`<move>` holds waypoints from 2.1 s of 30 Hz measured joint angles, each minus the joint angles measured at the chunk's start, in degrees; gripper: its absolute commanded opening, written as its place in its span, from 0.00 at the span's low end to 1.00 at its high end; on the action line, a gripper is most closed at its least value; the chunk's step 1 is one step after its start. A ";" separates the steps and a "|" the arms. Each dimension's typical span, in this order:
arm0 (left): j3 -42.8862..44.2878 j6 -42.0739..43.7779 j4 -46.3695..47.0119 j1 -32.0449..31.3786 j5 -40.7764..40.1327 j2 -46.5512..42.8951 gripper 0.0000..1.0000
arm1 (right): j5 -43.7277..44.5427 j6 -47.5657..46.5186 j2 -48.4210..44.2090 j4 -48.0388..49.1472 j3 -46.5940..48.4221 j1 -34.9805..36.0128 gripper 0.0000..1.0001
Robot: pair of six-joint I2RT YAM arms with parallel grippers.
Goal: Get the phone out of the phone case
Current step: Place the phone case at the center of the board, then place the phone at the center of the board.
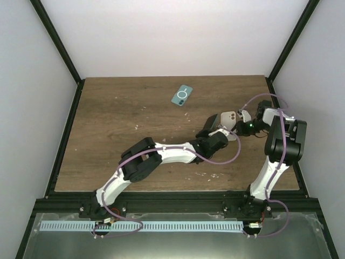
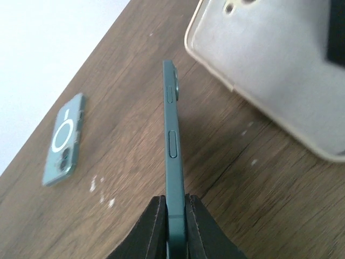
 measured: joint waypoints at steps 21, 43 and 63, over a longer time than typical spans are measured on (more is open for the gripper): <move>13.84 -10.43 -13.07 2.89 6.25 7.04 0.00 | 0.02 2.95 -3.98 2.45 -0.85 -4.11 0.46; 16.96 -19.74 -37.22 4.22 1.03 6.67 0.63 | -2.64 2.14 -13.14 3.63 -7.02 -4.13 0.64; 17.20 -17.99 -25.07 26.75 28.41 0.98 1.00 | -25.66 1.09 -33.97 3.58 -14.95 -3.98 0.79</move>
